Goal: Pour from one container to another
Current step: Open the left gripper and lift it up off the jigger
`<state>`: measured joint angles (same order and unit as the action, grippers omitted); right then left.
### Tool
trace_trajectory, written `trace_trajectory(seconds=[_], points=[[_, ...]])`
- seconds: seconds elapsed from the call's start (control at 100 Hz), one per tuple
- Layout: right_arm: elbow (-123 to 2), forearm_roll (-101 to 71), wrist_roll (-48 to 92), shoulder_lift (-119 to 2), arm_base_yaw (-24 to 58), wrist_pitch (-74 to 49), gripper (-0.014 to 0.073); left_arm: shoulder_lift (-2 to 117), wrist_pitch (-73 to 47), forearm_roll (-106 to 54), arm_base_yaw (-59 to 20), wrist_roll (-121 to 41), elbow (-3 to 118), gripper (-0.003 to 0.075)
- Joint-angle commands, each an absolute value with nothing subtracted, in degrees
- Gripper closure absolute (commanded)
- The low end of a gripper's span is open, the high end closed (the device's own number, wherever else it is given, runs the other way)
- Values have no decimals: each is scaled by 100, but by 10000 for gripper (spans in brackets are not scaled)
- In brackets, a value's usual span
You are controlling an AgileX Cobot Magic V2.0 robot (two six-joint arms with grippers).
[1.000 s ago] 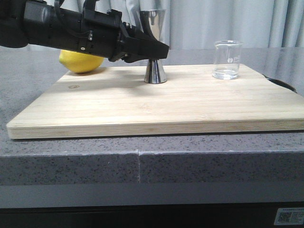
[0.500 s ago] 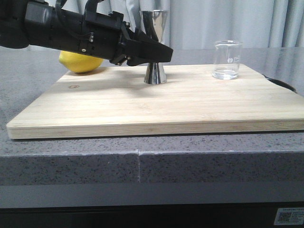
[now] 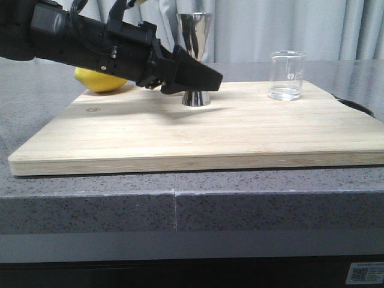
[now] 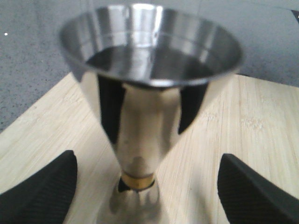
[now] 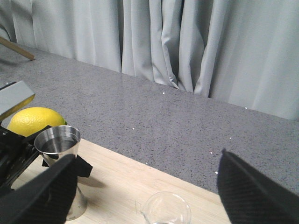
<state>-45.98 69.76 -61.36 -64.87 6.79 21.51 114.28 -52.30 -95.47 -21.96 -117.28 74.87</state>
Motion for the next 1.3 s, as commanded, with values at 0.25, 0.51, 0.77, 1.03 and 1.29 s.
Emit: trace_trajectory(seconds=[0.25,0.51,0.77,1.03,1.29], points=[[-4732,6878,-6119,-6339,645,2244,41,10568,-4804,-8455,-2203,-10619,7651,147],[-4732,6890,-6448,-6339,645,2255,41,9829,-4863,-6189,-2146,-8342,7651,147],[-4732,9012,-8942,-6045,645,2031,41,8773,-5570,-3209,-1937,-4565,7651,153],[-4757,10658,-11149,-5731,380,3216,41,7827,-6715,-1361,-1443,-1836,7651,154],[-4757,10658,-11210,-5604,-358,4208,41,6797,-6881,-1057,-1091,-1319,7595,153]])
